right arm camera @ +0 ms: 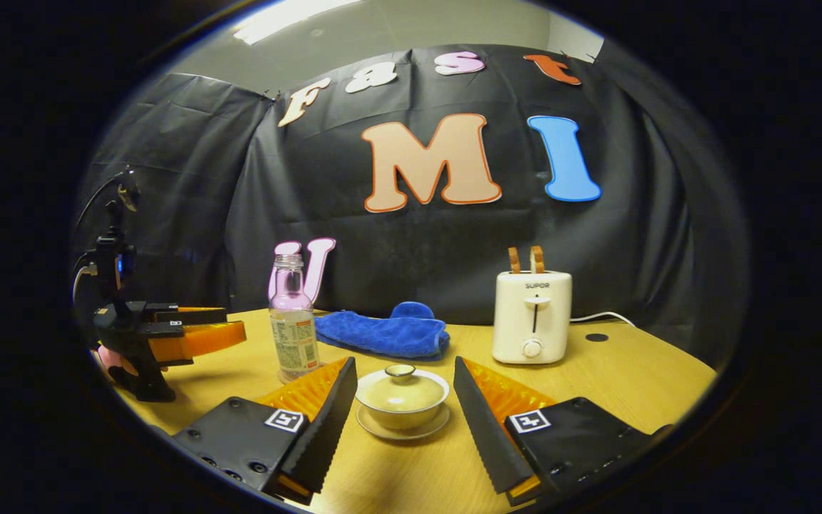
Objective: Open the teacup lid with one hand, grasp the water bottle and pour water into the teacup with the other hand; after pouring, place the water bottle on the coaster and then close the teacup lid.
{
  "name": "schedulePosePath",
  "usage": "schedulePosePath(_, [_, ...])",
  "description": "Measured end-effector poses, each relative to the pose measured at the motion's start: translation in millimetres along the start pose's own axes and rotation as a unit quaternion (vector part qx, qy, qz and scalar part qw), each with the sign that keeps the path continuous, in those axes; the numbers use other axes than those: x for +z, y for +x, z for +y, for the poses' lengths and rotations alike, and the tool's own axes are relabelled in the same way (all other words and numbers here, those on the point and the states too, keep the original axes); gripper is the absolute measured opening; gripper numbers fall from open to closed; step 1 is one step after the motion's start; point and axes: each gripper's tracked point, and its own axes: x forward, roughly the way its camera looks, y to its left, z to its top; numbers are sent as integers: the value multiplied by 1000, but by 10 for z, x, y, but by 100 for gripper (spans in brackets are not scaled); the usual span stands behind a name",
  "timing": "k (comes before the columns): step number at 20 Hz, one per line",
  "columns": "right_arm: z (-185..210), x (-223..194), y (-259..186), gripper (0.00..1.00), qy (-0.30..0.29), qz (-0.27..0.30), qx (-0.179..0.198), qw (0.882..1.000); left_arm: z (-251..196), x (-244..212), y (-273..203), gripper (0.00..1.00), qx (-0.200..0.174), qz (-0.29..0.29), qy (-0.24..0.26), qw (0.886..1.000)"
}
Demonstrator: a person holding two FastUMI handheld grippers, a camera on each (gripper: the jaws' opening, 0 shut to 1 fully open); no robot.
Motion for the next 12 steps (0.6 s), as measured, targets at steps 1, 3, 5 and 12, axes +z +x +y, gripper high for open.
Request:
schedulePosePath(1, [-95, 13, -57, 88, -1, -1, -23, 1000, 56, -7, -13, 94, 12, 2, 0, 1000])
schedulePosePath(3, [-282, 27, -180, 84, -3, -3, -69, 998, 143, -7, -44, 94, 35, 2, 0, 999])
schedulePosePath(5, [-438, 47, -285, 84, -4, -5, -109, 994, 262, -14, -102, 94, 65, 4, 0, 998])
schedulePosePath(12, [-669, 54, -515, 84, -7, -8, -179, 984, 574, -8, -342, 94, 148, 4, 5, 989])
